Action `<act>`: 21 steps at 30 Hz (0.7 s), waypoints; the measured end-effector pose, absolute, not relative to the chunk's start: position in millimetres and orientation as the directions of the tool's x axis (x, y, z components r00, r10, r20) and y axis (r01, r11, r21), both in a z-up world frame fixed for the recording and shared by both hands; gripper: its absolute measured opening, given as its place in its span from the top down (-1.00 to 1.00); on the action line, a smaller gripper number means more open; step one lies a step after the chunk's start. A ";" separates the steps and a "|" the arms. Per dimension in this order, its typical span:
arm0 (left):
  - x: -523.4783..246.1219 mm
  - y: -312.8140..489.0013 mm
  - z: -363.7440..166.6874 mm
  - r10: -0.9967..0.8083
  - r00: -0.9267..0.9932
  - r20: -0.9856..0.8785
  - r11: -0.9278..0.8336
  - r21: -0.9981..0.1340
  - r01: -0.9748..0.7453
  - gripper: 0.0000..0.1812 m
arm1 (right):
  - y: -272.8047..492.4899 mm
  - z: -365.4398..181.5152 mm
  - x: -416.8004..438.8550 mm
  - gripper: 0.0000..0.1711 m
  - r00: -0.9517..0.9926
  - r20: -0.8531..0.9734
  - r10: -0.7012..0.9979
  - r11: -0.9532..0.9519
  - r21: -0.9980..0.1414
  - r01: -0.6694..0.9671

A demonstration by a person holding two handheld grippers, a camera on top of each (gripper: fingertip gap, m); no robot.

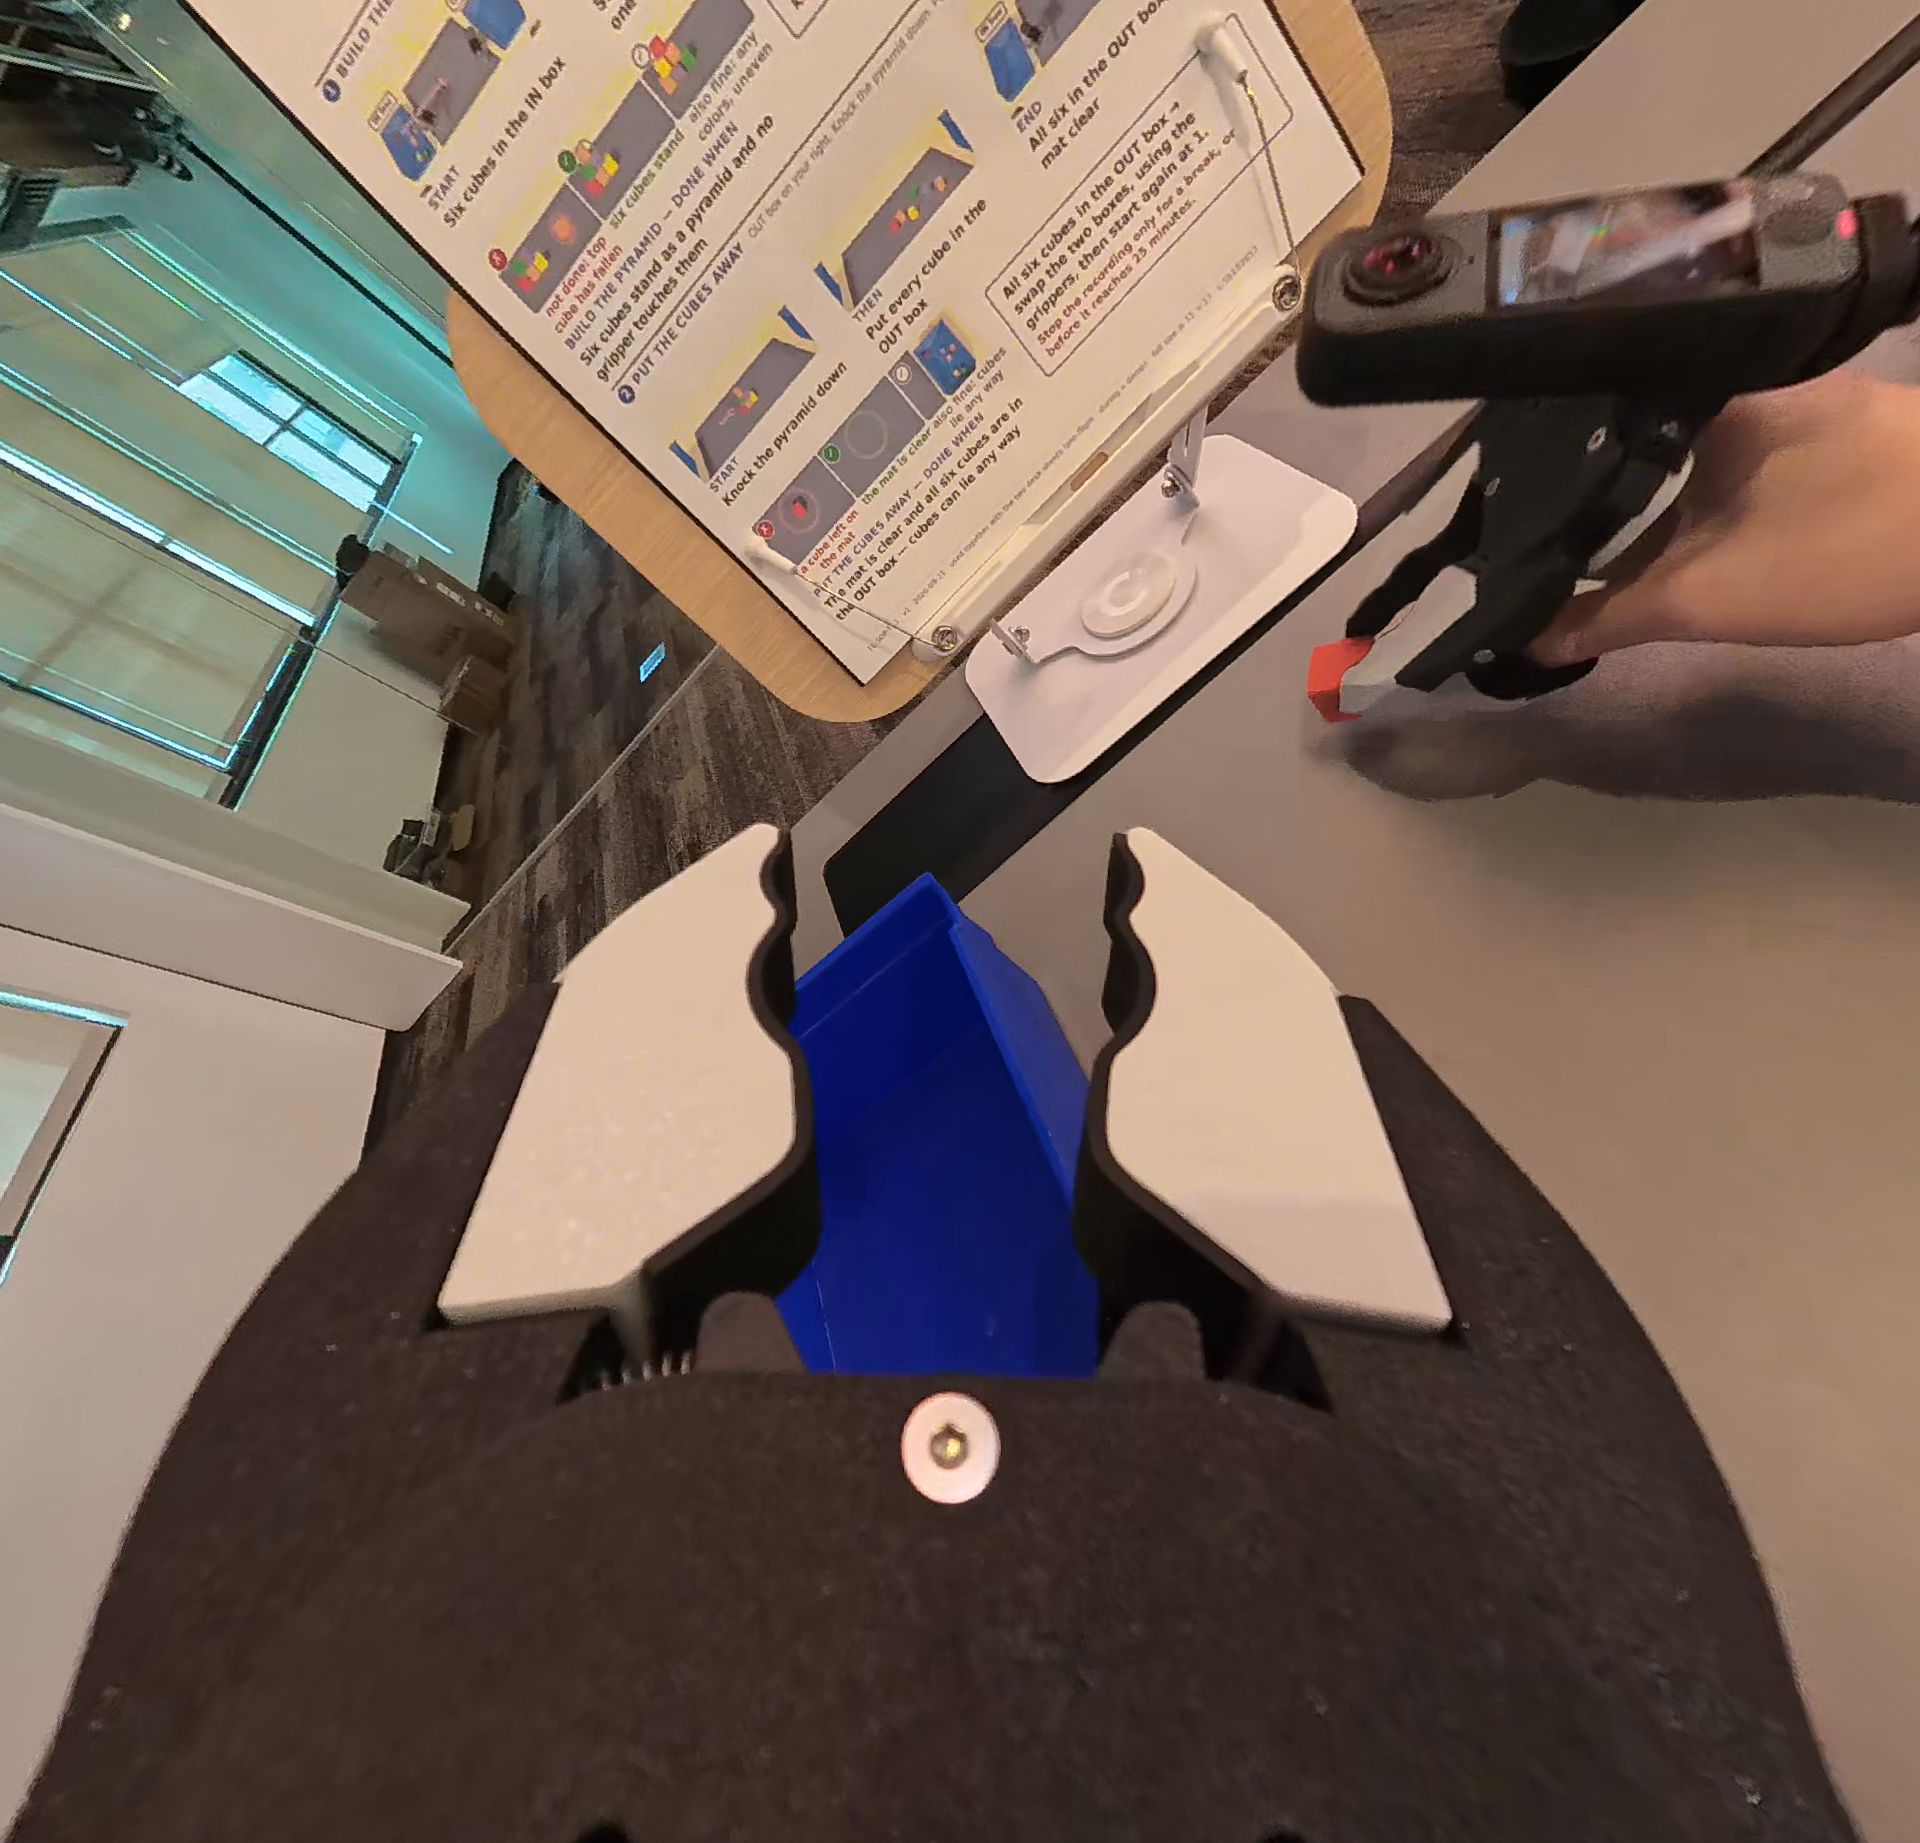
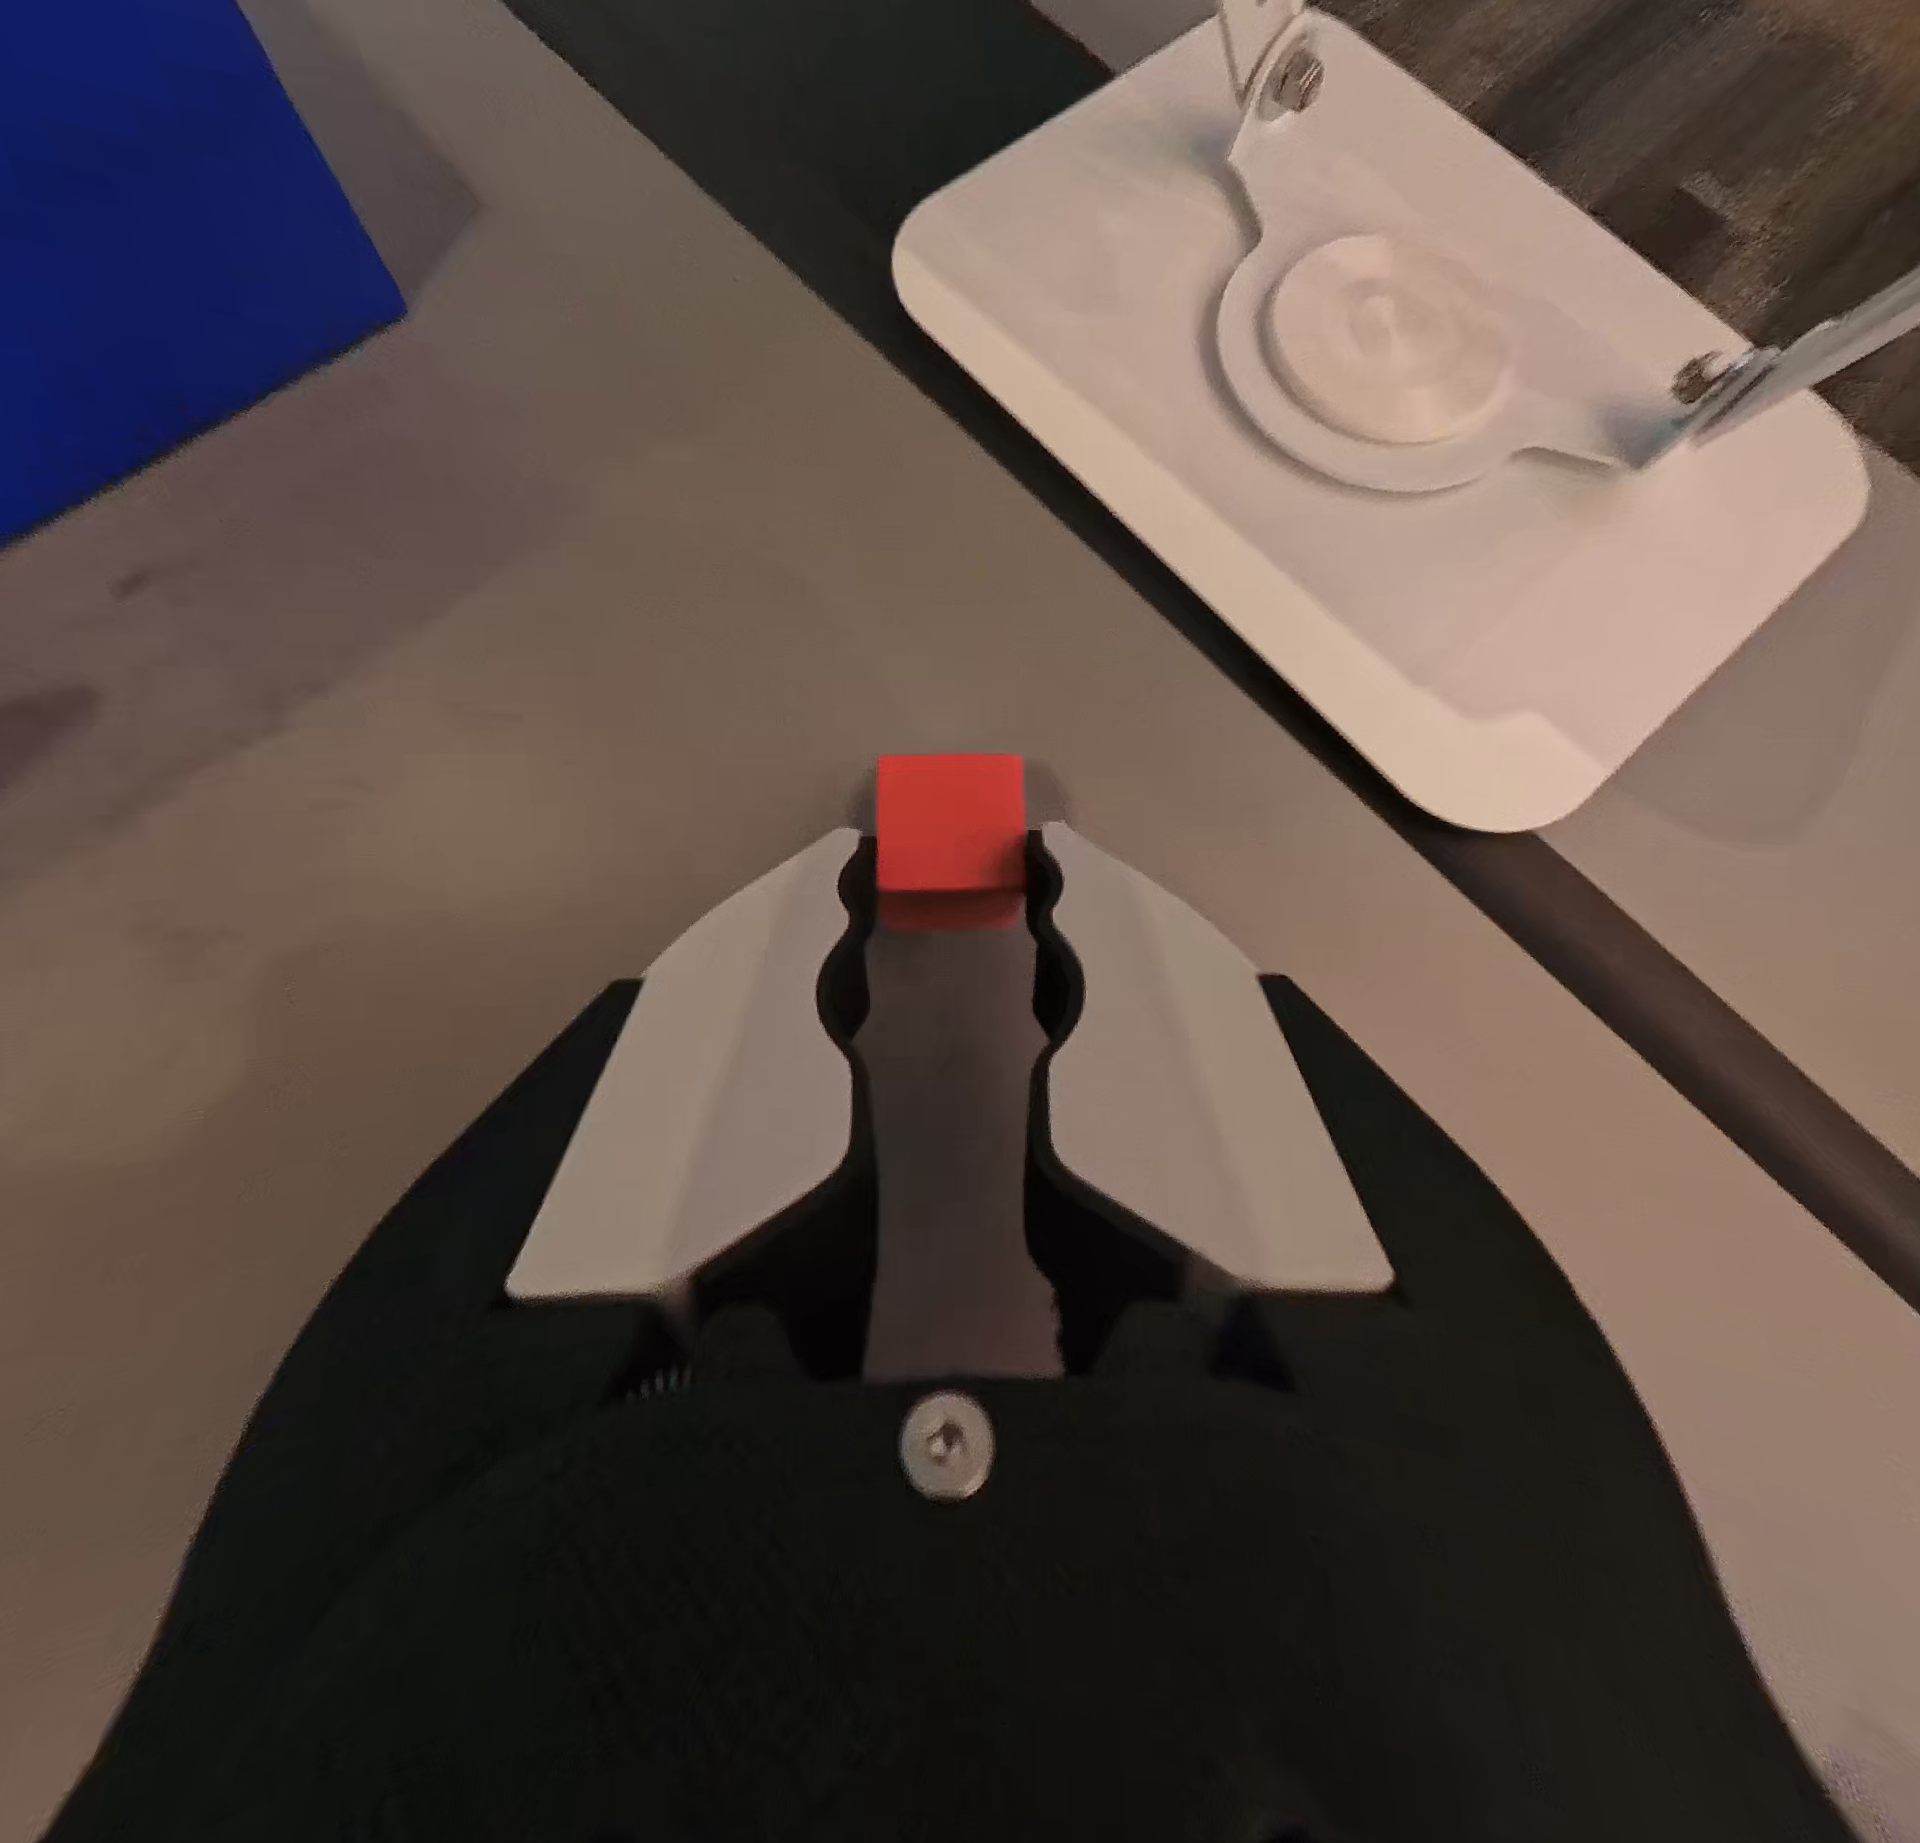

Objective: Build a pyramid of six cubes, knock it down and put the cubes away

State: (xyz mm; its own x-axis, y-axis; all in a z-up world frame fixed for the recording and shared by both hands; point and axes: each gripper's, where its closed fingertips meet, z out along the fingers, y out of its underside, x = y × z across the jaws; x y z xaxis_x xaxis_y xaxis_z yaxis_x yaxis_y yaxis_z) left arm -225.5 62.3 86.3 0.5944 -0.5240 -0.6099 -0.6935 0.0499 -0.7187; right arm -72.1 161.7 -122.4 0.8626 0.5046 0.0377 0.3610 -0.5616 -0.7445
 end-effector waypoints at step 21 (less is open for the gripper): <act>-219.2 57.4 83.5 -0.518 0.579 -0.630 0.052 -0.699 -0.714 0.37 | -44.3 55.0 92.7 0.67 0.749 0.431 0.503 -0.180 -0.795 0.579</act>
State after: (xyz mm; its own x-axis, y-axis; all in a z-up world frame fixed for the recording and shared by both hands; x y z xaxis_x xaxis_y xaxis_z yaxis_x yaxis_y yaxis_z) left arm -219.2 57.4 83.5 0.5789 -0.5180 -0.6297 -0.7137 0.0516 -0.6986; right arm 92.7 -44.3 55.0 0.7488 0.5033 0.4314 0.5789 -0.1796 -0.7954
